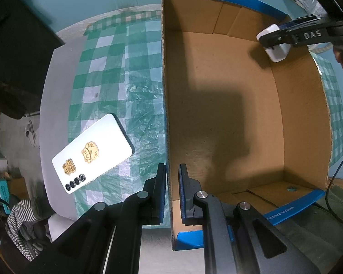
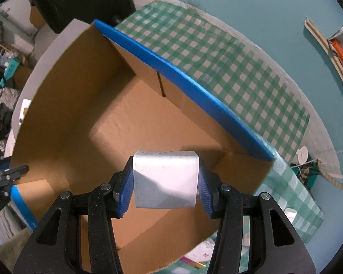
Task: Organize rigid objects
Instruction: 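Open the right tool to drop the charger into the box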
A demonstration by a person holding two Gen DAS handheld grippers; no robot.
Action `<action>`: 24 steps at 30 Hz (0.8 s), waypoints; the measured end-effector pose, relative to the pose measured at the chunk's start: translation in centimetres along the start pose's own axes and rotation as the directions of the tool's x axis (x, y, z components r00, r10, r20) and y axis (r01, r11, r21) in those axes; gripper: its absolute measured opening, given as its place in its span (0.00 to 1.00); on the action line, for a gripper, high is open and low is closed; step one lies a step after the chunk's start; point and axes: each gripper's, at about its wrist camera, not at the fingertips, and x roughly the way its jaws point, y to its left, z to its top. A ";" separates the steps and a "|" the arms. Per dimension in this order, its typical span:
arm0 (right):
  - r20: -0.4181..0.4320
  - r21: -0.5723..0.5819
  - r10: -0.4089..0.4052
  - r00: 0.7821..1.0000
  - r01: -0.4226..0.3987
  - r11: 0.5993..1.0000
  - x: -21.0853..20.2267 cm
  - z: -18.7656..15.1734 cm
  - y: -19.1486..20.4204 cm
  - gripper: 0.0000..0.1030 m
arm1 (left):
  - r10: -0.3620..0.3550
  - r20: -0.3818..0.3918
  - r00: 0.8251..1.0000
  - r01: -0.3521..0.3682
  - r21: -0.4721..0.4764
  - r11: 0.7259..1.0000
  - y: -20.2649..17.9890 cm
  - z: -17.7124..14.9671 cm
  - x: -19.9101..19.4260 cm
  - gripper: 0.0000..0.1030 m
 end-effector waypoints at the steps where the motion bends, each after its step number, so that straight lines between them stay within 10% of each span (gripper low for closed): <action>1: -0.005 -0.001 -0.004 1.000 0.004 1.000 0.2 0.0 0.0 0.48 | 0.001 0.000 1.000 -0.001 0.001 1.000 0.0 0.0 0.0 0.10; 24: 0.124 0.081 0.007 0.992 -0.017 0.997 -5.6 -2.6 -1.4 0.63 | 0.010 0.014 1.000 -0.010 0.005 1.000 0.0 -0.2 -0.4 0.10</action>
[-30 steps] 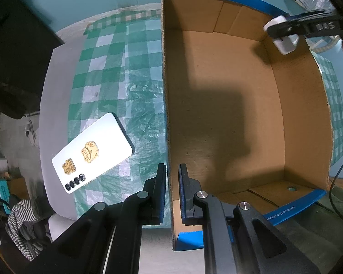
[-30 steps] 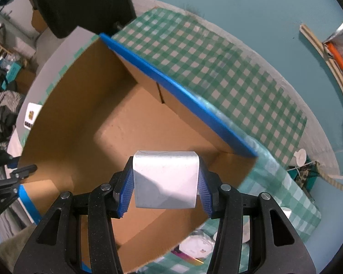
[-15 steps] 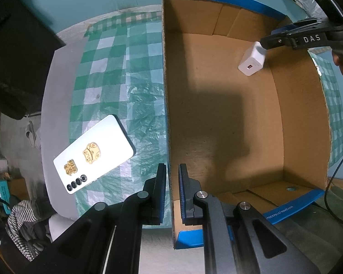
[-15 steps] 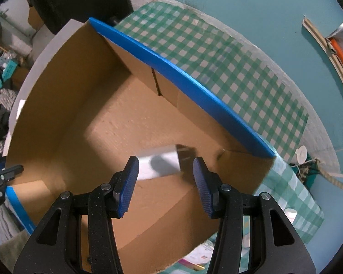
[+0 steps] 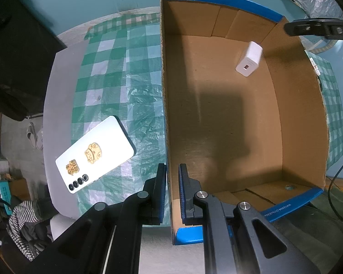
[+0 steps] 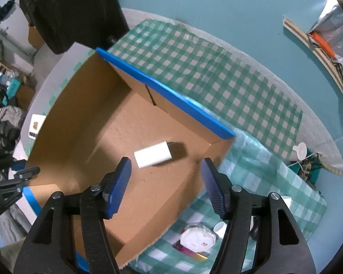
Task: Organize rigid objects
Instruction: 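Move the right tool back and grasp the teal metal tin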
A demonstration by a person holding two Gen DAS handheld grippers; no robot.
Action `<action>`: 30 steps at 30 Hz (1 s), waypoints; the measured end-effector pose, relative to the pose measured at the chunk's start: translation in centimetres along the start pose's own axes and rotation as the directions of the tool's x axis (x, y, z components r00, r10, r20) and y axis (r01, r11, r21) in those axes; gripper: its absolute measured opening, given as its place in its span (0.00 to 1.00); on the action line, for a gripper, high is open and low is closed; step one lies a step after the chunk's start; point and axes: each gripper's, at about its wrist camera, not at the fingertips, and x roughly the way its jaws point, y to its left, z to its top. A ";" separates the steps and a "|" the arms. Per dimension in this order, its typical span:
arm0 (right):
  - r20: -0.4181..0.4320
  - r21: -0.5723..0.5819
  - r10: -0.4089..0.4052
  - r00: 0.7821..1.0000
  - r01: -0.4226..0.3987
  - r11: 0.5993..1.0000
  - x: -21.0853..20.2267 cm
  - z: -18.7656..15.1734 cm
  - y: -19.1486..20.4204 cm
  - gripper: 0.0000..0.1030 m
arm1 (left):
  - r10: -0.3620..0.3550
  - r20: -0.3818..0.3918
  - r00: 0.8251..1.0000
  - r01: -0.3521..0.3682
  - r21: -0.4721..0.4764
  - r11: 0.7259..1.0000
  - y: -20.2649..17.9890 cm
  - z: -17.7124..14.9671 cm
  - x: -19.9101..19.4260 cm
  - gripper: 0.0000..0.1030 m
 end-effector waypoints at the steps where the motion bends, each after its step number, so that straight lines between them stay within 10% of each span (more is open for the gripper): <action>1: 0.005 0.004 0.000 1.000 0.000 1.000 -0.3 -0.1 -0.2 0.64 | 0.001 0.000 1.000 -0.001 0.001 1.000 0.0 0.0 -0.1 0.10; 30: -0.084 0.196 -0.070 0.994 0.086 0.977 0.6 -4.3 -9.4 0.66 | -0.001 -0.002 1.000 0.001 -0.008 1.000 0.1 0.0 -0.1 0.10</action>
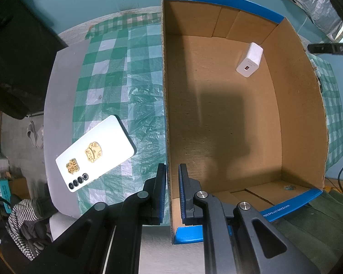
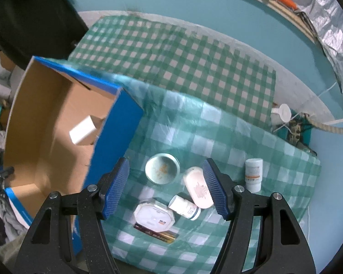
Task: Organize rigid objects
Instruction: 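Move the right tool back and grasp the teal metal tin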
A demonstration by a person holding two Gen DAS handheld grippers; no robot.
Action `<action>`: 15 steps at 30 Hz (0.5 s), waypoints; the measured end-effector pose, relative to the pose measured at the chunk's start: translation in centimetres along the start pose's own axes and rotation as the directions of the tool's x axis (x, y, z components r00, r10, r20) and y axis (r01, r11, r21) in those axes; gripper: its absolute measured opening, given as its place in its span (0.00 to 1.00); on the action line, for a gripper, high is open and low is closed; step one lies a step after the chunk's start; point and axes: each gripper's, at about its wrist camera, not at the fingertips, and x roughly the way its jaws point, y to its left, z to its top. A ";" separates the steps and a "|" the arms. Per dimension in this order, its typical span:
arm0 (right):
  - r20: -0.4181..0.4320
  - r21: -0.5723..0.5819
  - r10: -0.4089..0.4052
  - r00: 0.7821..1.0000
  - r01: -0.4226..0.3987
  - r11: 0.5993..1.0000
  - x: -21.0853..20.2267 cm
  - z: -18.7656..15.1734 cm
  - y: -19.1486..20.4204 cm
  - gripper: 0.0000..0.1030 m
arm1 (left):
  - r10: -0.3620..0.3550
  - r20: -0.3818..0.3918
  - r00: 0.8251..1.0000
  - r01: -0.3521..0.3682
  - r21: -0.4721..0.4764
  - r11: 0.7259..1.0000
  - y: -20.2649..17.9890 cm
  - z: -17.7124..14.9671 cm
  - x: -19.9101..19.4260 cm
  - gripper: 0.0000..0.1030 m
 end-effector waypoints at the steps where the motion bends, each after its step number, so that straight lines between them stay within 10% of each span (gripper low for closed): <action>1: -0.007 0.003 0.001 1.000 -0.001 1.000 0.4 -0.1 -0.1 0.66 | 0.000 -0.001 1.000 0.000 0.000 1.000 0.0 0.0 0.0 0.10; 15: -0.041 0.000 -0.005 0.999 0.005 1.000 4.5 -0.8 0.1 0.66 | 0.001 -0.003 1.000 -0.001 0.003 1.000 -0.1 0.1 0.1 0.10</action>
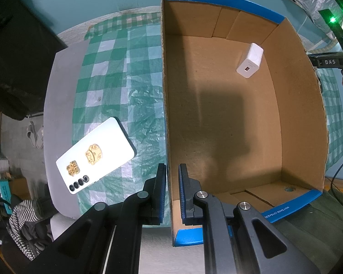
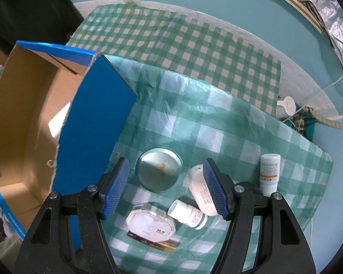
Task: Organize rigid objects
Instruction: 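Move the right tool back and grasp the teal metal tin, then lift the teal tin with the right tool and carry it over the box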
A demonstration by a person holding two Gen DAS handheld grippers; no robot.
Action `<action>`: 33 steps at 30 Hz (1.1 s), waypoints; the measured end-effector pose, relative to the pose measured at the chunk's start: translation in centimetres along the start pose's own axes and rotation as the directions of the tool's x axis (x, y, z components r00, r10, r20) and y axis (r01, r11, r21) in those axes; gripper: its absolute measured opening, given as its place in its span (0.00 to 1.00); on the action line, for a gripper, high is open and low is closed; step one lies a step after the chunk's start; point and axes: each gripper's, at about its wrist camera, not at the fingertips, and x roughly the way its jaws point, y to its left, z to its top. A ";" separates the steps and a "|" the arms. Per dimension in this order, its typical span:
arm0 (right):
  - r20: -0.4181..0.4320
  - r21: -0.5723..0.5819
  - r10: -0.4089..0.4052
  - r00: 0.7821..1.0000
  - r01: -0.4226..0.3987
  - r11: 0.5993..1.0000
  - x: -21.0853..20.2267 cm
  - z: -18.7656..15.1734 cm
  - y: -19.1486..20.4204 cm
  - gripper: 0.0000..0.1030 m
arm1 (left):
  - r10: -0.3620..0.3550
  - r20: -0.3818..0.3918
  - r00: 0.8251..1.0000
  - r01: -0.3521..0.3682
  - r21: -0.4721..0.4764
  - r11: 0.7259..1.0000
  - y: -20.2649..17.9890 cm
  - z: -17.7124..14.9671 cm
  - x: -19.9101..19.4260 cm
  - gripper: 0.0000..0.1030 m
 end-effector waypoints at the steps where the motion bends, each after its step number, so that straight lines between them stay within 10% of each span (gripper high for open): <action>1: -0.001 -0.004 -0.003 1.000 0.002 1.000 0.3 0.0 0.1 0.66 | 0.001 -0.001 1.000 -0.001 0.000 1.000 0.0 0.1 0.0 0.10; 9: -0.010 -0.010 -0.037 0.999 0.036 0.999 2.1 0.1 0.5 0.66 | 0.001 -0.003 1.000 -0.001 -0.001 1.000 0.0 0.1 0.0 0.10; 17: -0.017 -0.014 -0.015 1.000 0.015 1.000 2.7 -0.3 0.8 0.43 | 0.000 -0.003 1.000 0.000 -0.001 1.000 0.0 0.2 0.1 0.10; 33: 0.020 -0.025 -0.013 1.000 0.014 1.000 0.5 -0.6 1.1 0.43 | 0.000 -0.004 1.000 0.000 0.001 1.000 -0.1 0.2 0.2 0.10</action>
